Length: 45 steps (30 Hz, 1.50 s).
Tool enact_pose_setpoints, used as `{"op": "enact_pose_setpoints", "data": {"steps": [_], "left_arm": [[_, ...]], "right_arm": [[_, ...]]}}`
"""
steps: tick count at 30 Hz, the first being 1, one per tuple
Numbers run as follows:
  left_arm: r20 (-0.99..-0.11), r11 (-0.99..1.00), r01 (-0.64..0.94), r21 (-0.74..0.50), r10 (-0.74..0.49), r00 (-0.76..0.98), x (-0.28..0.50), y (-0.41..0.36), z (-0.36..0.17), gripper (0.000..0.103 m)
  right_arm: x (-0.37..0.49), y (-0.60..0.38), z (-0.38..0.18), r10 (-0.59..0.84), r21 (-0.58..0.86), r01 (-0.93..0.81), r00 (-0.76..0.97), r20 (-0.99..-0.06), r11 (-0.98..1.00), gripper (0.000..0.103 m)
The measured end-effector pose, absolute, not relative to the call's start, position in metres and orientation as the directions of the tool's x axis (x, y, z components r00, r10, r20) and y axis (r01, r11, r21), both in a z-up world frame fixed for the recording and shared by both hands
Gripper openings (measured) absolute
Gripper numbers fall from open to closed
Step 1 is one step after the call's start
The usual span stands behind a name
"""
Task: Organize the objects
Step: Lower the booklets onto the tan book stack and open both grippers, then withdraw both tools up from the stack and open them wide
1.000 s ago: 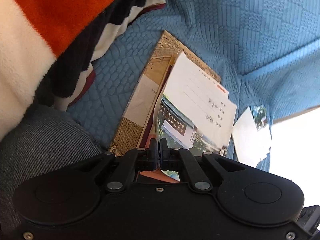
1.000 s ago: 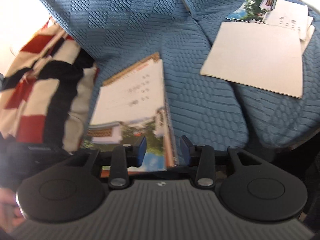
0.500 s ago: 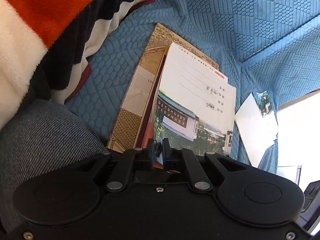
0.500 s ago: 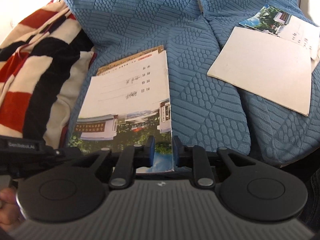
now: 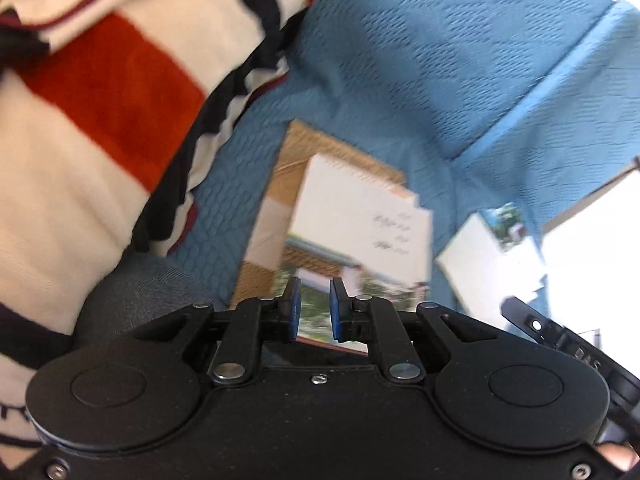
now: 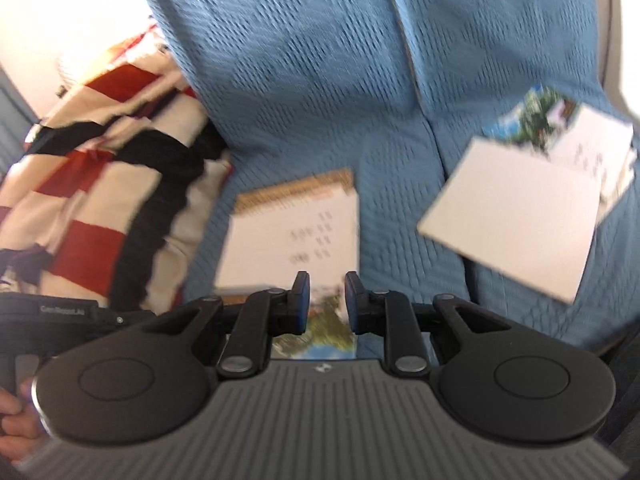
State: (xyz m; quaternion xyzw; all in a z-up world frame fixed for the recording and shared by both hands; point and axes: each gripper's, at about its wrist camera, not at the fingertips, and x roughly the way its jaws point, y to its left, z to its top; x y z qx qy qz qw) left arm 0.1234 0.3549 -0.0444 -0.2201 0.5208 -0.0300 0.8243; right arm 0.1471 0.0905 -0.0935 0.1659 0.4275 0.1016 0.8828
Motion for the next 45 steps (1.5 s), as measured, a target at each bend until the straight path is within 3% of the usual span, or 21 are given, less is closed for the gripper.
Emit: {"op": "enact_pose_setpoints", "data": {"steps": [8, 18, 45], "left_arm": [[-0.786, 0.935, -0.103, -0.339, -0.221, 0.577, 0.100, 0.333, 0.030, 0.012], [-0.739, 0.954, -0.038, -0.299, -0.206, 0.641, 0.069, 0.290, 0.085, 0.012], [-0.684, 0.941, 0.069, -0.330, -0.289, 0.669, 0.027, 0.221, 0.102, 0.013]], "right_arm": [[0.136, 0.088, -0.040, 0.376, 0.406, -0.113, 0.651, -0.660, 0.907, 0.022], [0.106, 0.073, 0.003, 0.382, 0.378, -0.166, 0.686, -0.620, 0.911, 0.022], [0.047, 0.010, 0.021, 0.314, 0.324, -0.128, 0.714, -0.626, 0.937, 0.023]]}}
